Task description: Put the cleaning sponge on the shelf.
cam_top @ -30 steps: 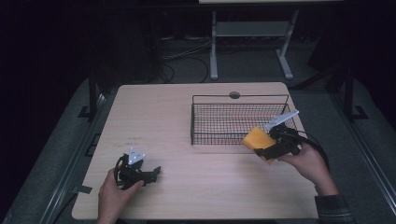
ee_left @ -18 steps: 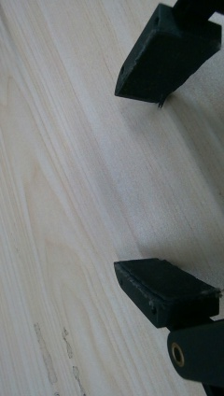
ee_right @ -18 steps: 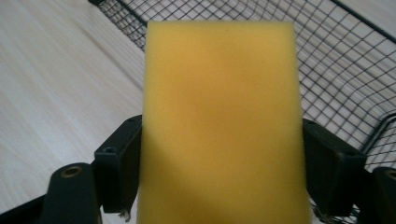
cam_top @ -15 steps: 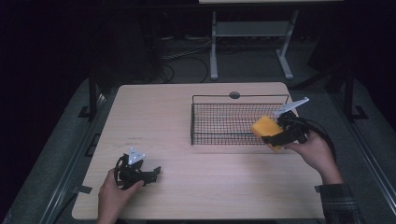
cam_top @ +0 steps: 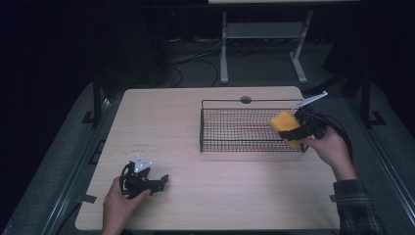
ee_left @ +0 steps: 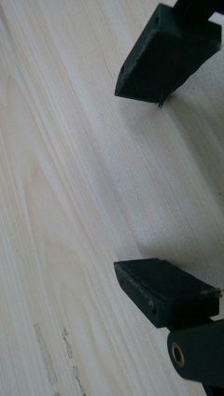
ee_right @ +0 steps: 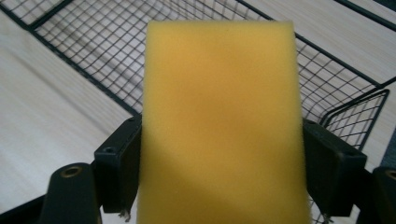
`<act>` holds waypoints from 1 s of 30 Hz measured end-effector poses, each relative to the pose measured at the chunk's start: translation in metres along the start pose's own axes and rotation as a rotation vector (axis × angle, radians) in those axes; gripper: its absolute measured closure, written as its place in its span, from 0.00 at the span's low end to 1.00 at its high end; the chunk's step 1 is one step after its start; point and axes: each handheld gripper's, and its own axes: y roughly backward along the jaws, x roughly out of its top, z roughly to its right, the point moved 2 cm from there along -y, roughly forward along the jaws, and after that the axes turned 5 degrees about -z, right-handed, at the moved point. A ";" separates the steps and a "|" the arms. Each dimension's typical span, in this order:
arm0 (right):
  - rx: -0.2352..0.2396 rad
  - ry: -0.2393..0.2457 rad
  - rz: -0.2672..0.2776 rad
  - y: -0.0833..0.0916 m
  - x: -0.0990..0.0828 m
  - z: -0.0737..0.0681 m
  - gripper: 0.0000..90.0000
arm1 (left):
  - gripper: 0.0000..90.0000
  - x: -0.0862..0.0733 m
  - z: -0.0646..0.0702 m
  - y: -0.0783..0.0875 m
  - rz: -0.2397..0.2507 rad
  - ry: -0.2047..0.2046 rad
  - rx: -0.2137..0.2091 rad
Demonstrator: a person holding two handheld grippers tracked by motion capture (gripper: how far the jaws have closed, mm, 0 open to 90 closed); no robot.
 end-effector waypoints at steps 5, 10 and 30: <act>-0.016 -0.045 -0.009 -0.008 0.005 0.015 0.26 | 0.14 0.000 0.000 0.000 0.000 0.001 0.000; -0.021 -0.075 -0.013 -0.014 0.008 0.024 0.26 | 0.14 0.000 0.000 0.000 0.000 0.000 0.000; -0.045 -0.157 -0.054 -0.050 0.015 0.042 0.26 | 0.14 0.000 0.000 0.000 0.000 0.001 0.000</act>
